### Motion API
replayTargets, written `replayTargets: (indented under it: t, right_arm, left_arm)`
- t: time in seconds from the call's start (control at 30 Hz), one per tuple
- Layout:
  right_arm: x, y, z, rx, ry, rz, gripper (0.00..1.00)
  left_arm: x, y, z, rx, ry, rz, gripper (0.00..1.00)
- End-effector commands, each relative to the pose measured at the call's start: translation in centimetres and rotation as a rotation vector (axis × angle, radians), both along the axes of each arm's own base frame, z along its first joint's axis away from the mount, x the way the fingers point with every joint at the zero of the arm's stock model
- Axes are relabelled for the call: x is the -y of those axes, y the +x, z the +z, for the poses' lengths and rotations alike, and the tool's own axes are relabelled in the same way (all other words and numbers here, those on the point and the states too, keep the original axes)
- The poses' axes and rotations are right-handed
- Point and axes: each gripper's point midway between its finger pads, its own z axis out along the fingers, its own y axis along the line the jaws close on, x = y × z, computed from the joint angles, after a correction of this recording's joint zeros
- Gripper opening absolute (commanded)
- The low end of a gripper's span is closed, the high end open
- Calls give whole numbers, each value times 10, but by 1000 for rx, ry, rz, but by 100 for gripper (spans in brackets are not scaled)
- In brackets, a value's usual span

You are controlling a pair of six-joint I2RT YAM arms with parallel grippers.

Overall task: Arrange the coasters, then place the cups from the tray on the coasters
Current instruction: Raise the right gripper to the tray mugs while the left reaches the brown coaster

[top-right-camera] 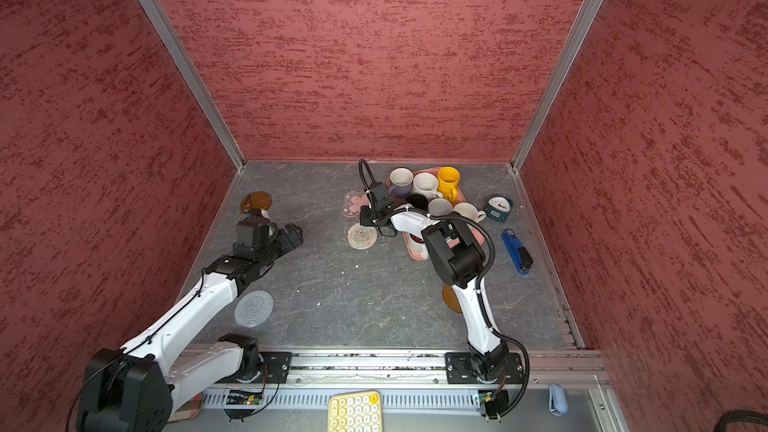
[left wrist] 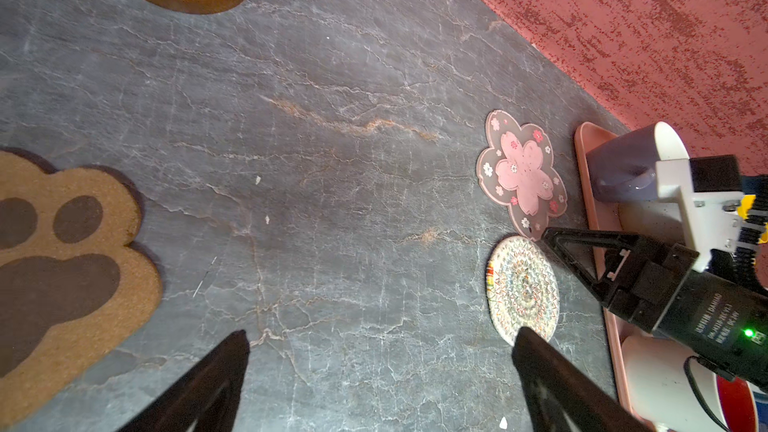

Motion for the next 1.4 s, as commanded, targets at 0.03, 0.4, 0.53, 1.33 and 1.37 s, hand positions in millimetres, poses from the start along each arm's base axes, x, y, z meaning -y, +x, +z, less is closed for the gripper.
replayTargets:
  t: [0.03,0.4,0.53,1.33,1.37]
  right_arm:
    - [-2,-1,85,160,80,48,61]
    - [18,-71,198,451,339,155,90]
    - [33,-94,215,522,390,152,92]
    - [20,-107,201,628,555,241,94]
    - [18,-107,200,634,553,251,94]
  left_arm:
    - [-11,-1,30,18,34,19,99]
    - [-26,15,75,-30,15,-23,99]
    - [-38,29,79,-71,45,-20,100]
    - [-170,142,-48,-325,75,70,78]
    - [-175,145,-54,-340,69,60,78]
